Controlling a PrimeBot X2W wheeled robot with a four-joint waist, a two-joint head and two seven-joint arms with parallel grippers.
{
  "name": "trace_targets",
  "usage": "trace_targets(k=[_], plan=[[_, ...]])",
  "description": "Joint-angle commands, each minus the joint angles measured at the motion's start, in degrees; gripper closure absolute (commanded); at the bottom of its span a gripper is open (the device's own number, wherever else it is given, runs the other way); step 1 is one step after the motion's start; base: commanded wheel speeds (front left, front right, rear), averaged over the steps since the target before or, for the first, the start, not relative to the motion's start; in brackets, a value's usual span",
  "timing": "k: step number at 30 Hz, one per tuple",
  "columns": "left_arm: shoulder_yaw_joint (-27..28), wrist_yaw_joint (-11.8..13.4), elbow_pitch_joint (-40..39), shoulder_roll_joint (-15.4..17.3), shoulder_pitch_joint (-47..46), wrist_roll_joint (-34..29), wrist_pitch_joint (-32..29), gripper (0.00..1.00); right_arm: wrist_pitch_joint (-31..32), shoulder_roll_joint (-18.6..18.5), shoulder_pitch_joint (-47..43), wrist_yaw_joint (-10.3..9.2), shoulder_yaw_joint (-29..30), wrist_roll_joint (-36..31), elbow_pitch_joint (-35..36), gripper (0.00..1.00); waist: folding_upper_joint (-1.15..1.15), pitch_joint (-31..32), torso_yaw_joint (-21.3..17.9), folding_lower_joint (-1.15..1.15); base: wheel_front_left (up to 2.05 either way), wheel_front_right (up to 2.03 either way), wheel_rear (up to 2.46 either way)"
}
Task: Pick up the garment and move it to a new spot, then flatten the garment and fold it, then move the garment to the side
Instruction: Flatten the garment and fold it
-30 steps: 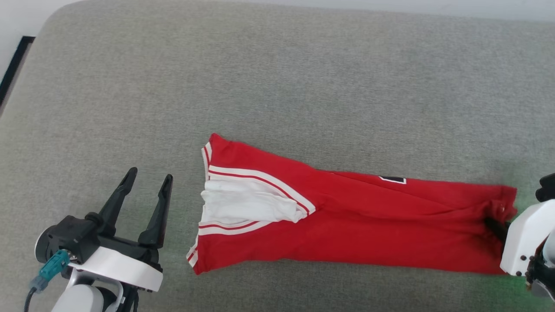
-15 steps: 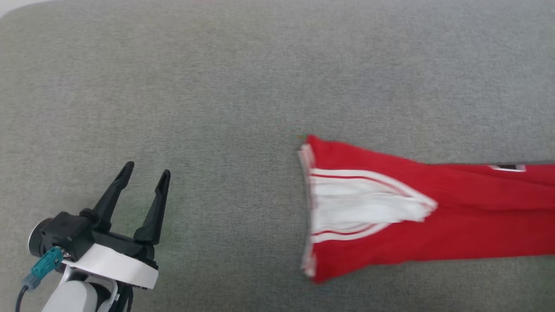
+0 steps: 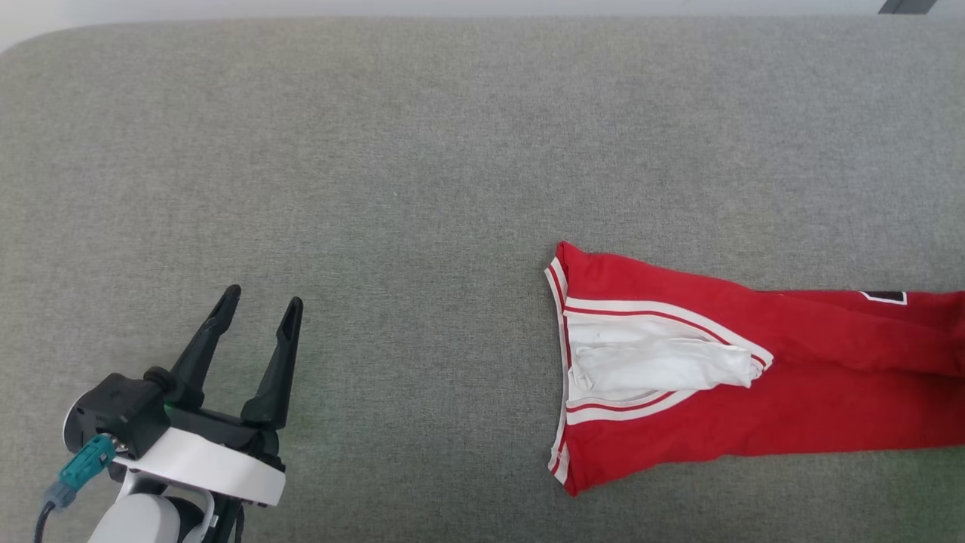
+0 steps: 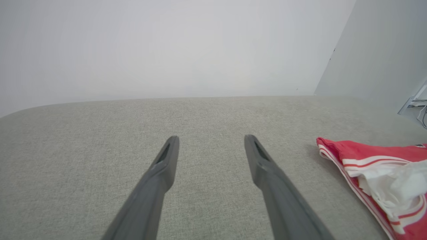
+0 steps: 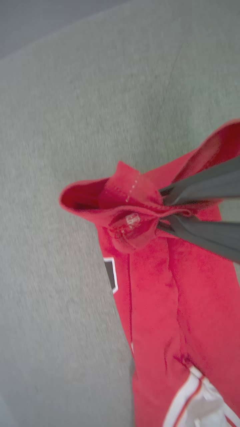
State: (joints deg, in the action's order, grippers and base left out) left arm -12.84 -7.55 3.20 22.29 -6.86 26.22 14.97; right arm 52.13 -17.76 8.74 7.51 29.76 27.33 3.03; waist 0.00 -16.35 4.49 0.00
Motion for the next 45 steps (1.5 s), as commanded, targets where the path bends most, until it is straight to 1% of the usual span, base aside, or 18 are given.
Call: trace_targets(k=[1, 2, 3, 7, 10, 14, 17, 20, 23, 28, 32, 34, 35, 40, 45], plan=[[0.2, 0.1, -0.2, -0.1, 0.4, 0.9, 0.3, 0.0, 0.7, 0.3, -0.6, -0.05, -1.4, 1.2, 1.3, 1.0, 0.0, 0.4, 0.2, 0.0, 0.0, 0.0, 0.0], [0.3, 0.1, -0.2, 0.0, 0.7, 0.9, 0.3, 0.0, 1.5, 0.6, -1.0, -0.04, -3.1, 2.4, 2.8, 1.0, 0.0, 0.6, 0.3, 0.0, 0.0, 0.0, 0.0], [0.4, 0.1, -0.3, 0.1, 1.3, 1.3, 0.3, 0.0, 3.2, 0.9, -1.9, -0.04, -7.0, 4.8, 5.5, 1.0, 0.0, 0.9, 0.5, 0.0, 0.0, 0.0, 0.0], [0.4, 0.1, -0.1, -0.1, 1.6, 1.4, 0.3, 0.0, 5.2, 1.1, -2.1, -0.04, -15.8, 7.5, 10.8, 1.0, 0.0, 1.4, 1.1, 0.0, 0.0, 0.0, 0.0], [0.1, 0.1, 0.3, -0.2, 1.7, 1.5, 0.3, 0.0, 5.7, 1.0, -1.3, -0.04, -22.7, 7.7, 13.0, 1.0, 0.0, 1.5, 1.9, 0.0, 0.0, 0.0, 0.0], [-0.1, 0.1, 0.8, -0.6, 1.2, 1.6, 0.3, 0.0, 5.9, 1.0, 0.6, -0.04, -31.9, 8.1, 13.3, 1.0, 0.0, 1.7, 3.2, 0.0, 0.0, 0.0, 0.0], [-0.4, 0.1, 1.6, -1.2, 0.7, 1.7, 0.3, 0.0, 5.6, 1.3, 2.7, -0.04, -37.5, 8.3, 11.8, 1.0, 0.0, 1.7, 4.3, 0.0, 0.0, 0.0, 0.0], [-0.6, 0.1, 2.1, -1.7, 0.3, 1.9, 0.3, 0.0, 4.7, 1.4, 5.1, -0.04, -41.7, 7.9, 9.2, 1.0, 0.0, 2.0, 5.3, 0.0, 0.0, 0.0, 0.0], [-0.2, 0.1, 2.3, -2.5, 0.0, 2.2, 0.3, 0.0, 3.1, 0.4, 7.2, -0.04, -44.9, 6.7, 5.3, 1.0, 0.0, 2.2, 6.3, 0.0, 0.0, 0.0, 0.0], [-0.9, 0.1, 2.6, -3.3, 0.0, 2.6, 0.3, 0.0, -0.5, -0.2, 8.9, -0.04, -47.3, 6.5, -1.6, 1.0, 0.0, 2.2, 7.9, 0.0, 0.0, 0.0, 0.0], [-0.8, 0.1, 2.9, -3.5, 0.2, 2.7, 0.3, 0.0, -3.2, -0.8, 9.8, -0.04, -48.5, 6.0, -4.9, 1.0, 0.0, 2.3, 8.3, 0.0, 0.0, 0.0, 0.0], [-0.5, 0.1, 3.0, -3.4, 0.7, 2.6, 0.3, 0.0, -4.5, -1.0, 10.2, -0.04, -49.1, 6.4, -5.5, 0.43, 0.0, 2.5, 8.1, 0.0, 0.0, 0.0, 0.0], [-0.4, 0.1, 3.0, -3.5, 1.0, 2.6, 0.3, 0.0, -5.2, -1.1, 10.3, -0.04, -49.2, 6.8, -5.5, 0.01, 0.0, 2.7, 8.0, 0.0, 0.0, 0.0, 0.0], [0.0, 0.1, 3.4, -3.2, 1.9, 2.4, 0.3, 0.0, -7.8, -3.0, 10.8, -0.04, -48.4, 8.6, -3.6, 0.0, 0.0, 4.1, 6.5, 0.0, 0.0, 0.0, 0.0], [-0.3, 0.1, 4.0, -3.2, 2.5, 2.4, 0.3, 0.0, -11.5, -5.3, 9.7, -0.04, -45.3, 8.4, -2.1, 0.0, 0.0, 5.6, 5.3, 0.0, 0.0, 0.0, 0.0]])
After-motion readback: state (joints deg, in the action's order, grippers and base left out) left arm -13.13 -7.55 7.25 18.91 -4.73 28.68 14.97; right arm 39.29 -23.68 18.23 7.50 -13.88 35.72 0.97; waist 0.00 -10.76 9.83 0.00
